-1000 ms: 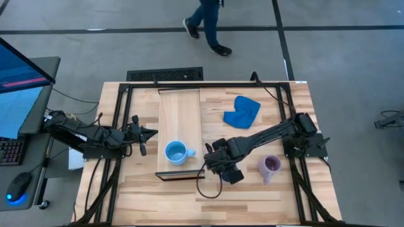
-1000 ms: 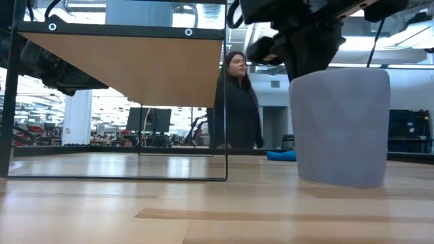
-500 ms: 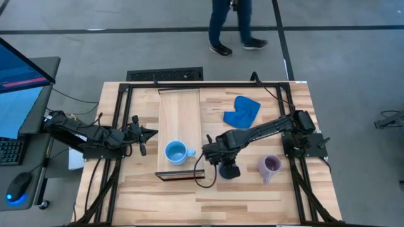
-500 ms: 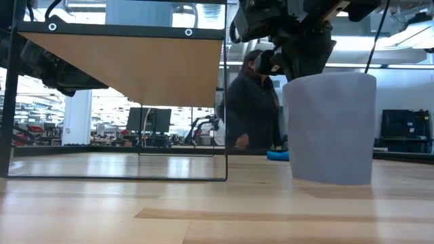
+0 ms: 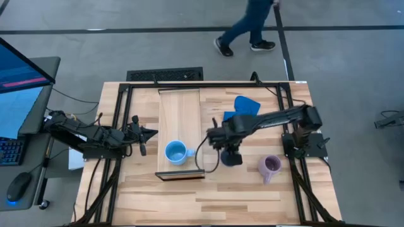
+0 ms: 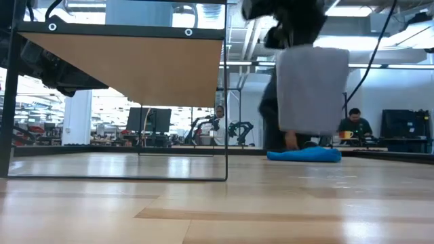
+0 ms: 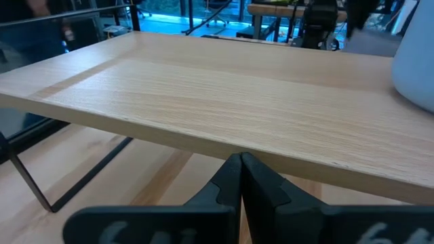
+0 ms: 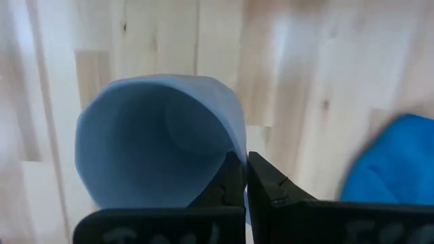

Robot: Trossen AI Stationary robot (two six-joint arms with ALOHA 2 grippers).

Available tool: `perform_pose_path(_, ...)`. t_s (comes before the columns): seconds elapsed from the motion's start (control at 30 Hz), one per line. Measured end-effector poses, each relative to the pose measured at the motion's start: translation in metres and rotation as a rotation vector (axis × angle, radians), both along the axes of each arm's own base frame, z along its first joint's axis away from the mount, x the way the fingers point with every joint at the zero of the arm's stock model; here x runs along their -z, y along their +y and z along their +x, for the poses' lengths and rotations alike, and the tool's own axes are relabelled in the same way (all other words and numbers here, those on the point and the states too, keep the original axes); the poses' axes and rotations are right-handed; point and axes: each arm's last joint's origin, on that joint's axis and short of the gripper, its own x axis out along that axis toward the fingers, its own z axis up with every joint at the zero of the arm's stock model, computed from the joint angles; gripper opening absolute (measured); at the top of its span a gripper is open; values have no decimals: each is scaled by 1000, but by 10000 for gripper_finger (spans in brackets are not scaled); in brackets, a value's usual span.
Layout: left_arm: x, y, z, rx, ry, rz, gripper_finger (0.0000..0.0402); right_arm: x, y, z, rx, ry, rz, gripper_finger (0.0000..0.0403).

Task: Stack small to large cups/mugs on shelf
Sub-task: Put the blue mug on the shelf

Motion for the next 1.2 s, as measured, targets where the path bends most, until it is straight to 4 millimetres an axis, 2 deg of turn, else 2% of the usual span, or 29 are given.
perform_pose_path(0.27,0,0,0,2,1,0,0,-62,-33,-41,168,-193,-19,9)
perform_pose_path(0.37,0,0,0,2,2,0,0,-79,-46,-56,234,-259,-49,9)
perform_pose_path(0.5,0,0,0,2,2,0,0,-92,-64,-69,307,-310,-89,9)
perform_pose_path(0.67,0,0,0,2,2,0,0,-96,-87,-71,409,-355,-94,9)
perform_pose_path(0.93,0,0,0,4,2,0,0,-102,-117,-67,696,-449,-48,9)
perform_pose_path(1.03,0,0,0,13,3,-3,0,-115,-121,-66,774,-528,-8,9)
perform_pose_path(1.2,1,-1,0,30,6,-8,0,-139,-112,-63,746,-600,36,9)
